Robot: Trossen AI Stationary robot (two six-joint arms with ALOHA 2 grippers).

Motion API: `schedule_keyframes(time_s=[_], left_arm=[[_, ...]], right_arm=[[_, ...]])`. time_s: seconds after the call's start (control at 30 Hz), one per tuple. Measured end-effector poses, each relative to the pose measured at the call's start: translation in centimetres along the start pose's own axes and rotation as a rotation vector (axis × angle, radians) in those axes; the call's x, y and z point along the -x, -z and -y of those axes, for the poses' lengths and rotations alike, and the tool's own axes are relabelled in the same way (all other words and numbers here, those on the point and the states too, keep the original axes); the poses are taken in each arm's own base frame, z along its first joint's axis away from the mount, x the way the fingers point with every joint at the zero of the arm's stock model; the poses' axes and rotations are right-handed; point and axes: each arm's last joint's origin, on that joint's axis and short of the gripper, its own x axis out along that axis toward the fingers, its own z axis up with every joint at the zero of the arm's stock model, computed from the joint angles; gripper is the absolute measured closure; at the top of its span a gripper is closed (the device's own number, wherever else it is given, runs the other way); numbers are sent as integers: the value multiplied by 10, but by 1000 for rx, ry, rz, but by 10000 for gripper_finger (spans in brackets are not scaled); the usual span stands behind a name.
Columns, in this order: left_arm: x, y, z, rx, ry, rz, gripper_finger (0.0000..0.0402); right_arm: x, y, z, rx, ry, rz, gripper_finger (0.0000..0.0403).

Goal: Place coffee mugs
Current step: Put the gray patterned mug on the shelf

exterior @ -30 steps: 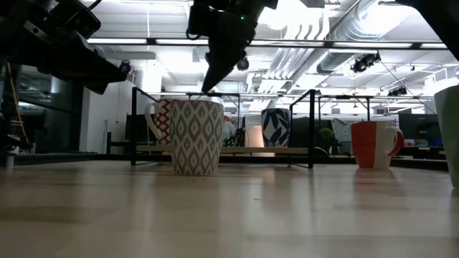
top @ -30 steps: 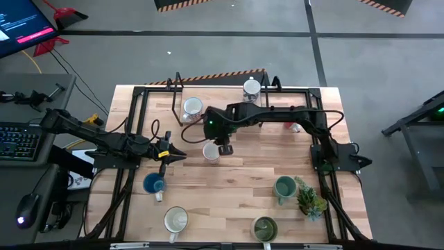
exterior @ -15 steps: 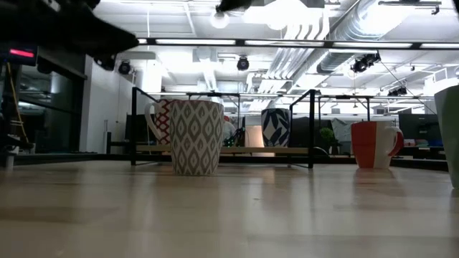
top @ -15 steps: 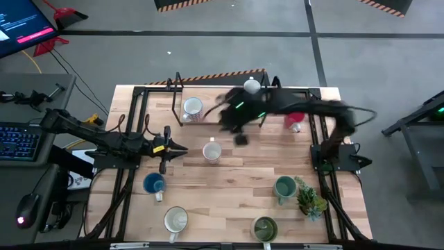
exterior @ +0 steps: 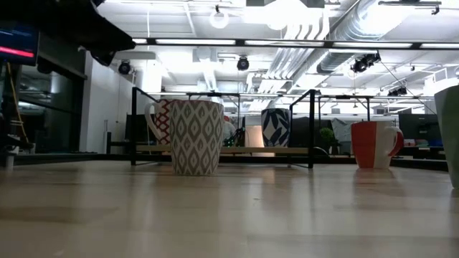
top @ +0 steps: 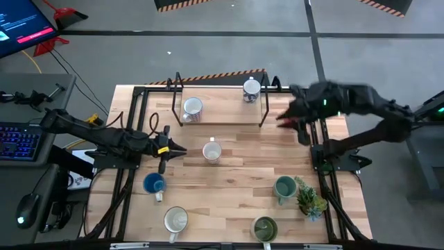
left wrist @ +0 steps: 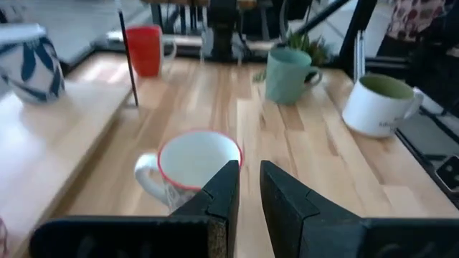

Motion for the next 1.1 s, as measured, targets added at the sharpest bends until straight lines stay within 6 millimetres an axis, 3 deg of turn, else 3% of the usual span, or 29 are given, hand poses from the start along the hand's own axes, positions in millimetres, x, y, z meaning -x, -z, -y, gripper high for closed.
schedule_keyframes(time_s=[0.23,0.53,0.77,0.97,1.1], left_arm=[[4,-6,1,66,29,-65,353],[4,-2,1,151,15,-112,353],[4,-3,0,152,12,-110,353],[-2,-8,-1,117,-64,-36,353],[-20,-19,-3,12,-74,72,353]], right_arm=[[-36,107,-13,-72,-12,146,306],[-101,196,-21,-143,-68,285,307],[-135,229,-23,-132,-76,500,307],[-139,237,-23,-147,-53,561,307],[-137,234,-22,-123,-37,593,307]])
